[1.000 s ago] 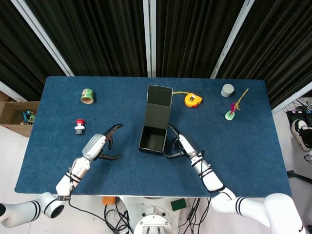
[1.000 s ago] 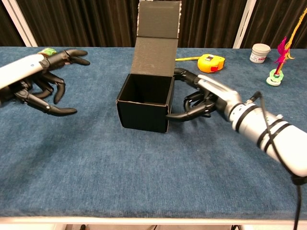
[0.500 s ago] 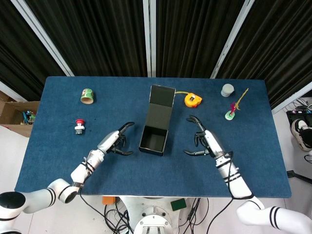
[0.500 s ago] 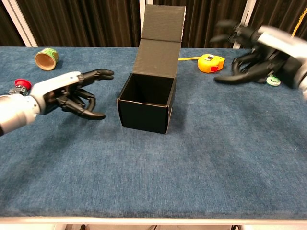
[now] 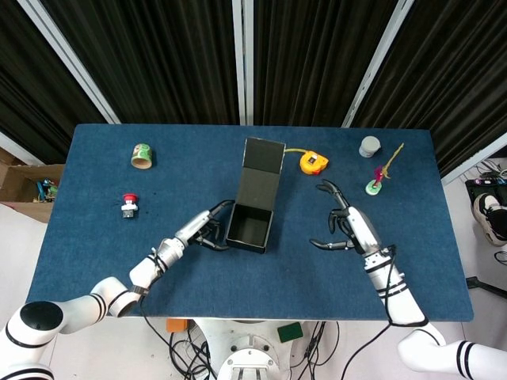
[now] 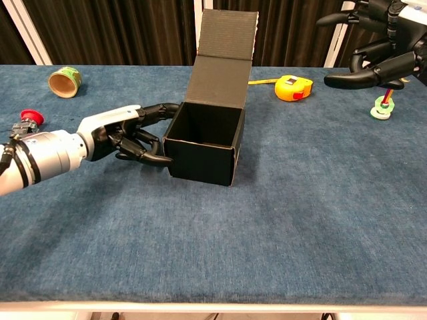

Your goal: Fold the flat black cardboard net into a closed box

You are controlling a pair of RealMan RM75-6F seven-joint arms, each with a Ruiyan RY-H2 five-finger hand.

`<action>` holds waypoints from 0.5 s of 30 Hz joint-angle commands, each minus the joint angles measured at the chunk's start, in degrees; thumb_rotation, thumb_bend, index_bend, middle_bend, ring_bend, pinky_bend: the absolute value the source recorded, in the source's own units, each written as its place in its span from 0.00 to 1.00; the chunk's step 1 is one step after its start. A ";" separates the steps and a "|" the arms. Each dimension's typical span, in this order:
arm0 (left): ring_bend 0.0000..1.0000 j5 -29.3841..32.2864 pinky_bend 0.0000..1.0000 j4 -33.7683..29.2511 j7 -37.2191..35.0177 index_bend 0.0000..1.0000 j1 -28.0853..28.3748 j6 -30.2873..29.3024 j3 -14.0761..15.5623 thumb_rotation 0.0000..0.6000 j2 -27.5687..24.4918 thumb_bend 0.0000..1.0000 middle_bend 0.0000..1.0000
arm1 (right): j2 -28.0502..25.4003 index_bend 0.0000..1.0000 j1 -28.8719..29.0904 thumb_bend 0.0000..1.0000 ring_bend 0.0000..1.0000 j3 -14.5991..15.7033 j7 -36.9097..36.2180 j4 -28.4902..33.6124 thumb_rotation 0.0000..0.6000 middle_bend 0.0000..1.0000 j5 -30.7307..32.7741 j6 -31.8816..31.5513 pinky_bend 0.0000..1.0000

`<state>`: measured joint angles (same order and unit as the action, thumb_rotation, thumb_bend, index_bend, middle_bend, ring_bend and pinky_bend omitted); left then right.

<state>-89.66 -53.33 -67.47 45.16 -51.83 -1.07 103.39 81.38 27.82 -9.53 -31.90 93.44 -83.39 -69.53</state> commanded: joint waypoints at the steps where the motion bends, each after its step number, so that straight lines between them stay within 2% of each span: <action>1: 0.64 -1.27 0.99 1.63 -2.96 0.00 0.98 0.41 1.03 1.00 0.62 0.12 0.01 | 0.41 0.00 -0.05 0.06 0.69 0.16 -0.14 -0.51 1.00 0.15 -0.06 0.05 1.00; 8: 0.64 -1.52 0.99 4.32 -6.59 0.00 2.48 2.07 1.72 1.00 2.32 0.12 0.04 | 1.42 0.00 -0.38 0.06 0.69 0.65 -1.20 -1.83 1.00 0.15 -0.18 0.09 1.00; 11: 0.64 -1.10 0.99 4.89 -8.63 0.04 2.94 2.90 1.64 1.00 2.87 0.12 0.09 | 1.98 0.00 -0.61 0.06 0.69 0.91 -1.86 -2.73 1.00 0.15 -0.26 -0.01 1.00; 13: 0.64 -0.57 0.99 5.42 -9.08 0.13 2.93 2.97 1.30 1.00 3.39 0.12 0.16 | 2.45 0.00 -0.84 0.06 0.69 0.97 -2.19 -3.52 1.00 0.16 0.00 -0.13 1.00; 15: 0.65 0.32 0.99 5.52 -9.55 0.25 2.66 2.75 0.64 1.00 3.94 0.12 0.28 | 3.08 0.00 -1.11 0.06 0.69 0.77 -2.04 -4.61 1.00 0.16 0.94 -0.11 1.00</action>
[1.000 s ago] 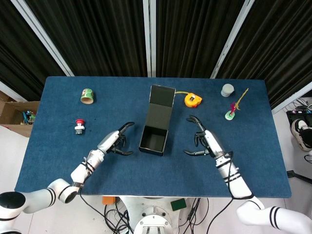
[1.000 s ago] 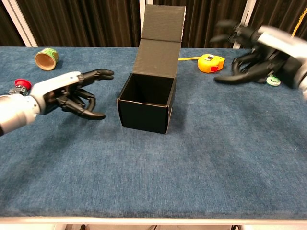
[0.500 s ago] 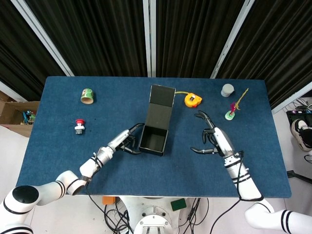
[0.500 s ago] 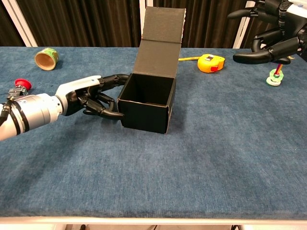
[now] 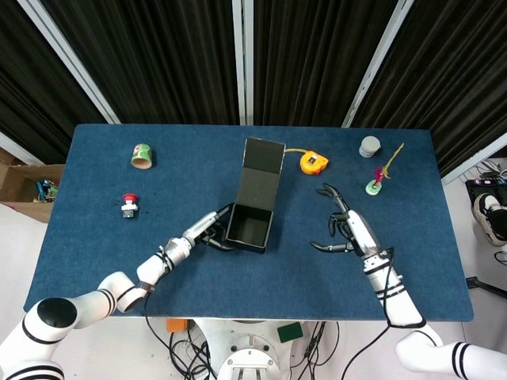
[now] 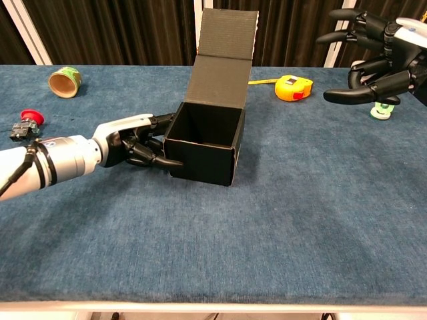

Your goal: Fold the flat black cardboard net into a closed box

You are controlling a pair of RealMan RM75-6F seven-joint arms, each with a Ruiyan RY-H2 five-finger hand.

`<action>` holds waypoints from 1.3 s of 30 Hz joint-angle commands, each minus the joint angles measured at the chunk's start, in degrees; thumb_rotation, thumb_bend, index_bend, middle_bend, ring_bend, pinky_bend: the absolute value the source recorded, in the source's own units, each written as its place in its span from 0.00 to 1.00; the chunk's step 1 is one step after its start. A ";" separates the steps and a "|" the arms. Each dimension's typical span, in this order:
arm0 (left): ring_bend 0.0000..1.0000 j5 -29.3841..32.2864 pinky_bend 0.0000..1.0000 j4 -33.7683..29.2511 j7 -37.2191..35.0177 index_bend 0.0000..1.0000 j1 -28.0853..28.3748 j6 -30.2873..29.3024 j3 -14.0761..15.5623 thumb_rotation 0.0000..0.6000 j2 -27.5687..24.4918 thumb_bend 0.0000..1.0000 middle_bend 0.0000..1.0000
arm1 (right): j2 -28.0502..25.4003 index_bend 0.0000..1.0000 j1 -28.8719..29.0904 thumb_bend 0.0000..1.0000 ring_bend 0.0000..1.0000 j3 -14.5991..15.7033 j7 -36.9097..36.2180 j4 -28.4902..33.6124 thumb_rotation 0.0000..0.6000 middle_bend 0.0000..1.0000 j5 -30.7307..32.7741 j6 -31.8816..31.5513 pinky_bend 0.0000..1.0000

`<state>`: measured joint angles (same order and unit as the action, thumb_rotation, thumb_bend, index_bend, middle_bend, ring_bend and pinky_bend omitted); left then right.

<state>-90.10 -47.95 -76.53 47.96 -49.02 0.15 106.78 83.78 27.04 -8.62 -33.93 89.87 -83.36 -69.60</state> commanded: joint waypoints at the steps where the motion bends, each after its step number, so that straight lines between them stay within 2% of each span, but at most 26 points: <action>1: 0.65 1.09 0.99 0.06 -0.57 0.29 -0.28 -0.29 -0.87 1.00 0.68 0.12 0.33 | 0.87 0.01 -0.41 0.06 0.69 -0.33 0.26 -1.41 1.00 0.17 1.67 0.19 1.00; 3: 0.67 1.70 0.99 -0.07 0.49 0.40 -0.72 -1.10 -1.45 1.00 0.89 0.12 0.43 | 0.83 0.04 -0.25 0.06 0.69 -0.81 0.79 -1.92 1.00 0.20 3.98 1.97 1.00; 6: 0.68 2.05 1.00 -1.56 3.57 0.46 -1.84 -3.34 -1.86 1.00 0.32 0.12 0.49 | -0.06 0.07 1.03 0.05 0.69 -2.02 2.85 -2.11 1.00 0.22 8.95 6.92 1.00; 11: 0.68 1.83 1.00 -8.98 8.40 0.46 -4.02 -6.85 -1.48 1.00 -3.66 0.11 0.49 | 1.57 0.09 6.40 0.05 0.69 -7.37 10.13 -4.56 1.00 0.21 22.47 16.65 1.00; 14: 0.68 1.53 1.00 -13.96 11.51 0.46 -4.98 -8.41 -1.17 1.00 -5.94 0.11 0.49 | 4.94 0.09 10.38 0.05 0.70 -10.62 14.04 -7.59 1.00 0.21 28.17 19.10 1.00; 19: 0.68 1.38 1.00 -19.88 15.41 0.46 -5.49 -9.18 -1.13 1.00 -8.08 0.11 0.49 | 10.72 0.09 15.99 0.05 0.71 -14.71 17.39 -10.25 1.00 0.22 33.28 20.90 1.00; 22: 0.68 1.78 1.00 -21.79 17.01 0.46 -5.30 -8.74 -1.58 1.00 -8.65 0.11 0.48 | 14.27 0.09 19.02 0.05 0.71 -16.62 19.68 -12.25 1.00 0.23 35.36 20.39 1.00; 25: 0.68 2.72 1.00 -22.52 18.80 0.46 -5.03 -7.47 -2.00 1.00 -8.91 0.11 0.48 | 16.71 0.09 20.92 0.05 0.72 -18.96 18.72 -11.81 1.00 0.24 36.95 21.16 1.00; 33: 0.68 7.97 1.00 -19.74 22.21 0.45 -4.78 -2.30 -3.76 1.00 -7.19 0.10 0.48 | 15.02 0.11 21.48 0.01 0.74 -19.71 17.47 -3.09 1.00 0.29 32.73 22.60 1.00; 37: 0.68 12.11 1.00 -17.52 27.79 0.45 -5.26 -0.62 -5.40 1.00 -5.16 0.10 0.48 | 12.66 0.11 22.33 0.00 0.75 -16.91 22.67 2.36 1.00 0.32 31.50 23.26 1.00; 39: 0.68 14.67 1.00 -17.45 29.53 0.43 -5.51 0.65 -6.54 1.00 -4.52 0.10 0.47 | 11.34 0.12 23.40 0.00 0.75 -14.74 27.58 4.40 1.00 0.32 31.65 23.41 1.00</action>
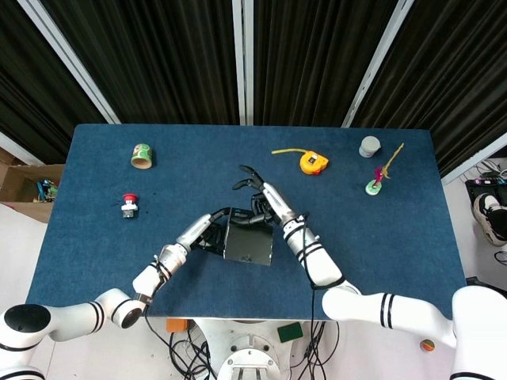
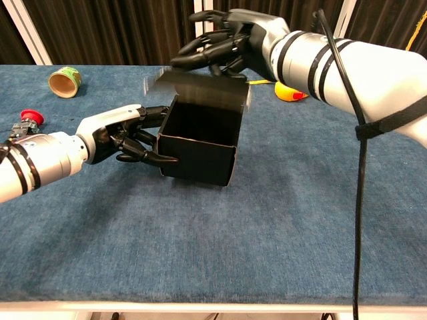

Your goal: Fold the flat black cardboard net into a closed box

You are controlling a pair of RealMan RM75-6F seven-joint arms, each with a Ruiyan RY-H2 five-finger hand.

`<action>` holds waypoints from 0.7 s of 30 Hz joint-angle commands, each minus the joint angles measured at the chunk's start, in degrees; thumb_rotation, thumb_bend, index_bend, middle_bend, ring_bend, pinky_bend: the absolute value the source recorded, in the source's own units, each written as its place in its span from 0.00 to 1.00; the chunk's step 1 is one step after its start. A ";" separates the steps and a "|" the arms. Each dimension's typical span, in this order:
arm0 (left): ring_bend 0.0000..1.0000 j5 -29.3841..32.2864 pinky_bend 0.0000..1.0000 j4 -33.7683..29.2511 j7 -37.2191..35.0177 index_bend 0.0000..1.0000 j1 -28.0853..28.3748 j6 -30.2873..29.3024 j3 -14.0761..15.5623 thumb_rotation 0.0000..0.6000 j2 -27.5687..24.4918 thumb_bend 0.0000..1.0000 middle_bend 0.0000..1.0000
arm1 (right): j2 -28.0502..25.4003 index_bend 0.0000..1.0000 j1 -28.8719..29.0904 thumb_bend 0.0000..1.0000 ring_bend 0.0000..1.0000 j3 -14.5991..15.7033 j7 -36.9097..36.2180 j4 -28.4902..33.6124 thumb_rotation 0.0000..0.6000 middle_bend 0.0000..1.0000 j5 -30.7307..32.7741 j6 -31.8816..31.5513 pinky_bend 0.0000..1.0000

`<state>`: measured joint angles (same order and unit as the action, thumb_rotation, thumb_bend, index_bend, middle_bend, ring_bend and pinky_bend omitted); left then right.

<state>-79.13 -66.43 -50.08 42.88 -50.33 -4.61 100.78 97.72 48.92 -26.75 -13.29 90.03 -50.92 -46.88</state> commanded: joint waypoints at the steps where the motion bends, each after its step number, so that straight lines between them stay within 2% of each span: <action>1: 0.68 4.64 1.00 1.13 3.84 0.43 -0.55 2.42 -2.18 1.00 1.70 0.10 0.47 | -3.16 0.12 2.10 0.00 0.75 4.39 9.42 4.86 1.00 0.33 -0.50 0.63 1.00; 5: 0.68 9.04 1.00 1.63 7.25 0.41 -1.52 3.24 -4.28 1.00 3.10 0.10 0.45 | -4.19 0.16 4.80 0.00 0.76 8.10 21.04 6.78 1.00 0.33 2.27 -2.16 1.00; 10: 0.69 11.65 1.00 2.54 11.69 0.33 -2.48 2.93 -5.65 1.00 4.32 0.10 0.39 | -2.42 0.20 7.34 0.00 0.76 10.25 31.25 6.45 1.00 0.33 6.14 -6.89 1.00; 15: 0.68 11.17 1.00 2.39 15.98 0.15 -3.33 1.83 -5.33 1.00 4.17 0.09 0.26 | -0.59 0.21 9.03 0.00 0.76 11.24 37.35 5.25 1.00 0.33 8.06 -9.86 1.00; 21: 0.68 10.75 1.00 1.12 20.99 0.09 -4.85 -0.42 -5.01 0.99 3.62 0.09 0.22 | 1.62 0.26 9.75 0.00 0.76 12.20 41.68 4.19 1.00 0.33 8.74 -12.82 1.00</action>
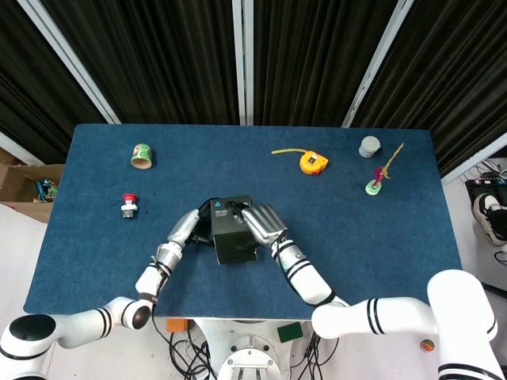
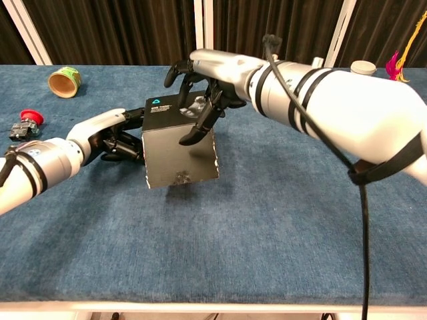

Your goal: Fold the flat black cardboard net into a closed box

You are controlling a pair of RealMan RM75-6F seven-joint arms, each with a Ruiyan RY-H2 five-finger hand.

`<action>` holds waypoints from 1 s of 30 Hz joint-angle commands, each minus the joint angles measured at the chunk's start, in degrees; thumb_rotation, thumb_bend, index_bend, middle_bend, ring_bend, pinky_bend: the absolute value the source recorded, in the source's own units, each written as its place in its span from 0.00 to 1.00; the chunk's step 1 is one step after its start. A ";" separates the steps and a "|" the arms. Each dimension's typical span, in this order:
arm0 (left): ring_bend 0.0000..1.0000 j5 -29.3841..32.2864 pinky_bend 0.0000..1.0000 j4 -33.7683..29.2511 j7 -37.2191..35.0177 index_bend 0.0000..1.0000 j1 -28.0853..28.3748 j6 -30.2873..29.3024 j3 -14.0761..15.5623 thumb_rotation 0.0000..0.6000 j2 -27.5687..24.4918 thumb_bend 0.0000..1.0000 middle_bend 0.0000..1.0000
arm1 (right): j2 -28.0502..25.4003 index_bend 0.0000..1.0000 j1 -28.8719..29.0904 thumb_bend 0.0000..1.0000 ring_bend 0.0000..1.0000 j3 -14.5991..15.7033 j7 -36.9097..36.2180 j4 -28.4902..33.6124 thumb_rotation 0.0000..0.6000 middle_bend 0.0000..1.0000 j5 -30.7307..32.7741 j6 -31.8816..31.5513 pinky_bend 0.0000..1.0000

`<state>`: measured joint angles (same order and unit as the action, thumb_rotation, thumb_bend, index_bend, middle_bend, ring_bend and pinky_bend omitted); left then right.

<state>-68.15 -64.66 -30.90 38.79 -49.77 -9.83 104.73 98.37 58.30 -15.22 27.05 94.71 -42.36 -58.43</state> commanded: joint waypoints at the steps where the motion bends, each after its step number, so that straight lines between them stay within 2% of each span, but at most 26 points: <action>1: 0.68 -0.32 1.00 -0.98 2.82 0.08 -1.08 -1.42 0.30 0.99 -0.55 0.09 0.21 | 1.21 0.26 0.24 0.00 0.76 0.87 1.67 -0.52 1.00 0.34 -0.34 -1.83 1.00; 7: 0.68 -1.54 1.00 -2.84 7.66 0.08 -2.38 -3.27 1.22 0.95 -2.55 0.08 0.20 | 2.37 0.28 -0.87 0.00 0.76 2.56 2.54 -1.93 1.00 0.35 -5.47 -4.79 1.00; 13: 0.67 -2.77 0.99 -6.24 14.25 0.08 -3.21 -4.21 2.49 0.92 -6.44 0.08 0.19 | 5.82 0.31 -1.46 0.00 0.76 3.72 2.77 -6.66 1.00 0.36 -11.06 -6.60 1.00; 19: 0.65 -2.50 0.96 -10.56 22.81 0.08 -3.38 -3.16 4.42 0.82 -10.40 0.06 0.17 | 9.69 0.34 -1.99 0.00 0.76 3.65 2.18 -11.29 1.00 0.38 -13.64 -7.01 1.00; 24: 0.58 -0.92 0.93 -13.50 28.87 0.07 -3.49 -2.70 5.06 0.76 -12.14 0.06 0.15 | 11.60 0.34 -2.46 0.00 0.76 2.86 1.58 -13.09 1.00 0.38 -15.01 -6.75 1.00; 30: 0.42 2.25 0.86 -17.60 38.67 0.07 -3.79 -3.56 5.69 0.73 -15.36 0.04 0.13 | 13.14 0.36 -2.72 0.00 0.76 2.56 2.78 -14.90 1.00 0.38 -17.15 -7.07 1.00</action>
<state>-67.68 -80.04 4.11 35.16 -53.07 -4.64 91.24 111.25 55.65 -12.65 29.57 80.14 -59.14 -65.40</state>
